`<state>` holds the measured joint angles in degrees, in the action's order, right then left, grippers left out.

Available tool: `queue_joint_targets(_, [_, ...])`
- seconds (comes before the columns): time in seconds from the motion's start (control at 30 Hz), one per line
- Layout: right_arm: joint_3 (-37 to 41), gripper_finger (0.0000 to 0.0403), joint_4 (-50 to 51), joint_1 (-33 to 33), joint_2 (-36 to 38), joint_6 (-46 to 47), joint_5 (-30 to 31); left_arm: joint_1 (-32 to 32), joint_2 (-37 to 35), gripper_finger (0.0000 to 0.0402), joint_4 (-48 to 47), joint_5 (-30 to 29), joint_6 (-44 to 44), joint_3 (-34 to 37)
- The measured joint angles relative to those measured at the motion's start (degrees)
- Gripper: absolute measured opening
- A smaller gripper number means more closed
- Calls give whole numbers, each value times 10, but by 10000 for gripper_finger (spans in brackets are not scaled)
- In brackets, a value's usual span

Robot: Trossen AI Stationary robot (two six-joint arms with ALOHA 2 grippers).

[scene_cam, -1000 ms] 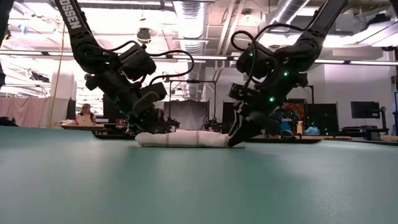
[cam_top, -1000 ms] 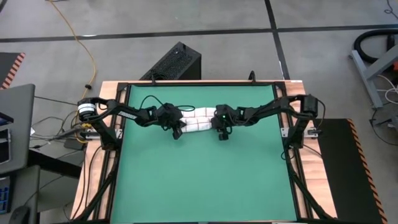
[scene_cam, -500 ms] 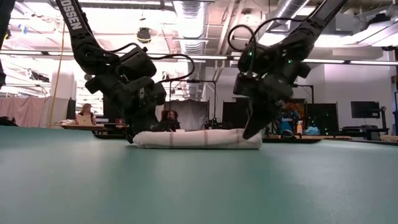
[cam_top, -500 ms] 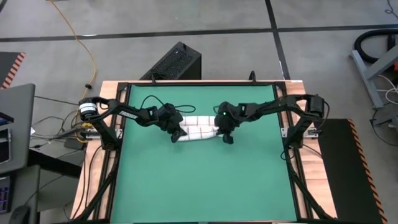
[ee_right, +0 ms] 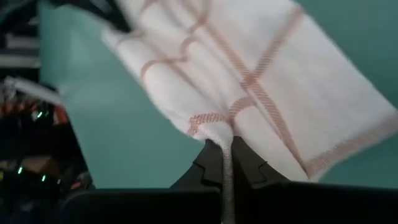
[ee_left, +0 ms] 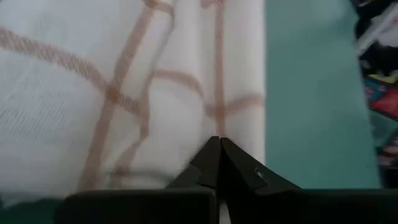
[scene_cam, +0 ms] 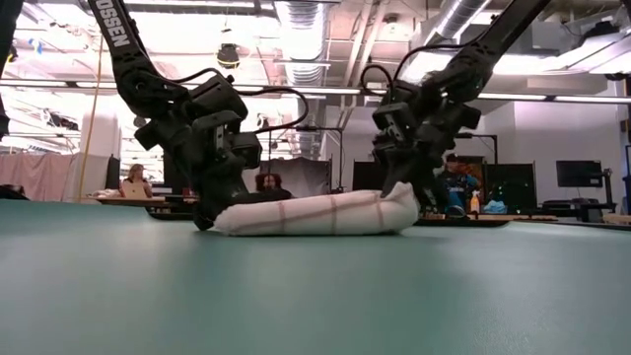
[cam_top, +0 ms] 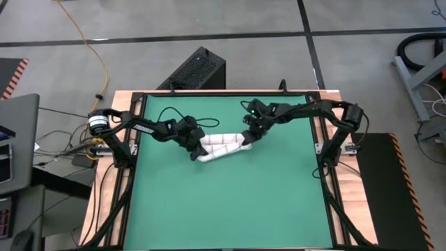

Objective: Roll towel
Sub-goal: Roll the white towel

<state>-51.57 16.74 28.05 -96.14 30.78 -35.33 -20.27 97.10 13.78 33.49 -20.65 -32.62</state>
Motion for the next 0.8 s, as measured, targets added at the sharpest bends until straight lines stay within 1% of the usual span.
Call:
queue_joint_targets(0.1, [0, 17, 17, 8, -1, 33, 16, 0, 0, 0, -1, 27, -20, 0])
queue_joint_targets(0.2, [0, 17, 18, 10, -7, 83, 15, 0, 0, 0, -2, 45, -31, 0])
queue_joint_targets(0.3, [0, 17, 11, 6, -7, 126, 2, 0, 0, 0, -4, 55, -43, 0])
queue_joint_targets(0.37, [0, 17, 14, 5, -7, 134, -1, 1, -2, 0, -2, 64, -51, -2])
queue_joint_targets(0.47, [0, 17, 20, 5, -7, 129, -2, 10, -34, 0, -20, 53, -58, -8])
queue_joint_targets(0.53, [0, 17, 22, 6, -7, 121, -2, 13, -68, 0, -35, 19, -35, -13])
queue_joint_targets(0.67, [0, 17, 23, 6, -7, 108, -1, 23, -135, 0, -32, -106, 48, -18])
queue_joint_targets(0.8, [0, 17, 23, 6, -7, 85, -1, 47, -149, 0, -21, -230, 144, -15])
